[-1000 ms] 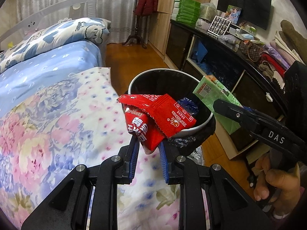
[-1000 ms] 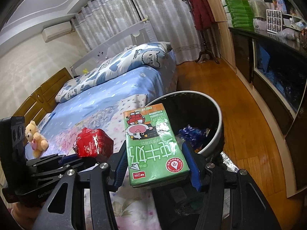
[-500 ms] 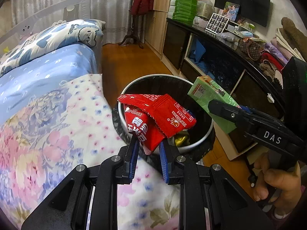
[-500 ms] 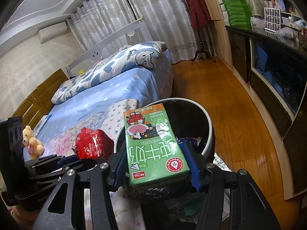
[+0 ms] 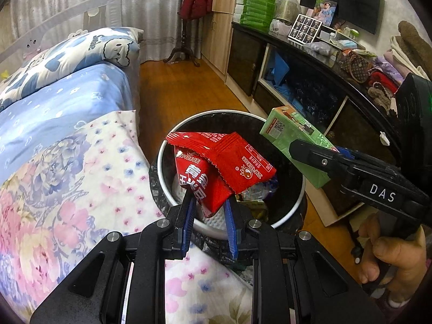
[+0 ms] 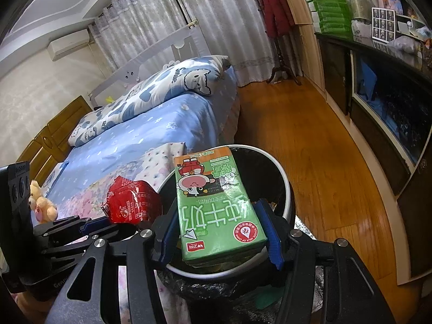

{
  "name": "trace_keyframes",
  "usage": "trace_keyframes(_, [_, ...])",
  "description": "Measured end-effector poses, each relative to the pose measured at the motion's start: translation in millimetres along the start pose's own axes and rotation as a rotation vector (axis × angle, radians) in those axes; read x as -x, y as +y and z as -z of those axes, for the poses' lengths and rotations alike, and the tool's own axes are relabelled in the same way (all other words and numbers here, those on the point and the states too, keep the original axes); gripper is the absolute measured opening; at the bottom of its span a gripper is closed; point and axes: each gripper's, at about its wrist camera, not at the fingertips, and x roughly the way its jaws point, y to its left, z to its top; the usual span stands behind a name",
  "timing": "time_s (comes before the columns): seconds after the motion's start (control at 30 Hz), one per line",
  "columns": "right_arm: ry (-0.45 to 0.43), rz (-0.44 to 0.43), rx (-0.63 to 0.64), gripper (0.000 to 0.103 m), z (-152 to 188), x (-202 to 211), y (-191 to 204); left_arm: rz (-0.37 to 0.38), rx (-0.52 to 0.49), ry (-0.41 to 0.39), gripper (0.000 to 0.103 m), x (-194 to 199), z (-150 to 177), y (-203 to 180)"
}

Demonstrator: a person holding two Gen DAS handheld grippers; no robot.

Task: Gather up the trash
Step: 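Carry red packet and green carton over the trash bin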

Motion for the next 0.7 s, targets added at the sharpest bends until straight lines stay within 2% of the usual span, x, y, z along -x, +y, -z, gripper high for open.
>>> trace_keyframes(0.5, [0.032, -0.002, -0.014, 0.055, -8, -18, -8, -0.006, -0.004, 0.024, 0.019, -17, -10, 0])
trace_keyframes(0.53, [0.034, -0.003, -0.016, 0.050, -8, -19, -9, -0.005, -0.004, 0.025, 0.019, -17, -10, 0])
trace_keyframes(0.7, [0.047, -0.002, -0.019, 0.050, -8, -24, -13, -0.008, -0.002, 0.033, 0.019, -21, -10, -1])
